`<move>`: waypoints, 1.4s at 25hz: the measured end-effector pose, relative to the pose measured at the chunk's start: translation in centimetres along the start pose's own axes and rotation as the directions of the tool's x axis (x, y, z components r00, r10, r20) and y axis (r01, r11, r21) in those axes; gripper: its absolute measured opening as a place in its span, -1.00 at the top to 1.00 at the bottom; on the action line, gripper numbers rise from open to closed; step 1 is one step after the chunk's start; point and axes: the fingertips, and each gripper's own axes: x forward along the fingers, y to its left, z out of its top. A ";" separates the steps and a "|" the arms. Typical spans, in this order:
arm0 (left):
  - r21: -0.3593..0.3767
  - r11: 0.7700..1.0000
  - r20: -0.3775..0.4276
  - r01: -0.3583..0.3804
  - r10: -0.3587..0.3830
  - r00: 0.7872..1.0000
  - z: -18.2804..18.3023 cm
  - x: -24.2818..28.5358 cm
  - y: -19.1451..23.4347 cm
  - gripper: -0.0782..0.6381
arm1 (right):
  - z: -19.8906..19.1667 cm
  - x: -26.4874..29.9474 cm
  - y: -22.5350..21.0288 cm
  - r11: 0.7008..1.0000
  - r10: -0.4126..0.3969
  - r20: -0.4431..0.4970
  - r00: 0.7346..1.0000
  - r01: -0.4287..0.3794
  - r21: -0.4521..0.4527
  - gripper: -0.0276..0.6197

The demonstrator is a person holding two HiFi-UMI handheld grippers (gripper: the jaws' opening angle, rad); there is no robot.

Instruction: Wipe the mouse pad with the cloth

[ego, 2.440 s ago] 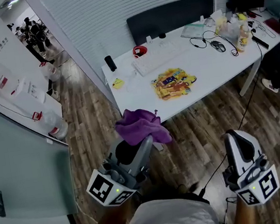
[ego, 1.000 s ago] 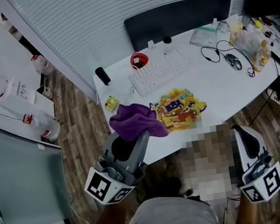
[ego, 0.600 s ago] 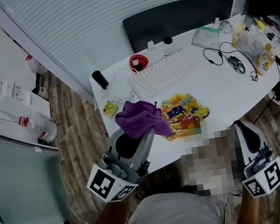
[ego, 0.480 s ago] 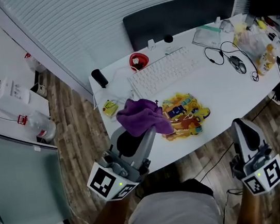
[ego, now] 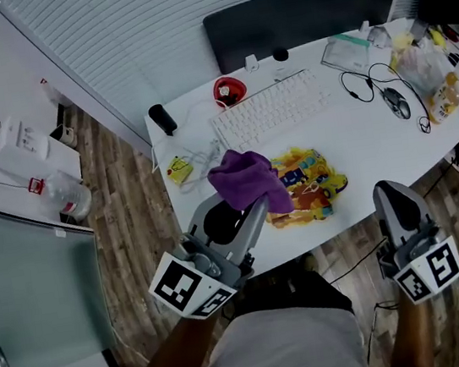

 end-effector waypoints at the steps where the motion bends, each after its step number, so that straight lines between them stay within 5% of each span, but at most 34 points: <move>1: -0.009 1.000 -0.010 -0.006 0.006 1.000 -0.3 0.3 0.0 0.55 | -0.3 0.2 -0.3 1.000 0.003 -0.010 1.000 -0.003 0.000 0.88; 21: -0.117 0.979 -0.266 -0.168 0.132 0.955 -6.3 7.1 1.4 0.55 | -4.8 3.7 -5.2 0.994 0.106 -0.152 0.983 -0.104 0.025 0.87; 28: -0.123 0.974 -0.431 -0.189 0.119 0.895 -9.9 8.7 1.7 0.55 | -6.9 4.7 -6.0 0.992 0.123 -0.211 0.970 -0.121 0.025 0.86; 31: -0.121 0.975 -0.496 -0.185 0.102 0.862 -11.3 9.5 1.7 0.55 | -8.1 5.0 -6.4 0.991 0.130 -0.247 0.960 -0.125 0.036 0.60; 35: -0.119 0.978 -0.575 -0.171 0.073 0.815 -13.0 10.5 1.7 0.55 | -9.7 5.2 -6.9 0.992 0.126 -0.292 0.948 -0.120 0.038 0.56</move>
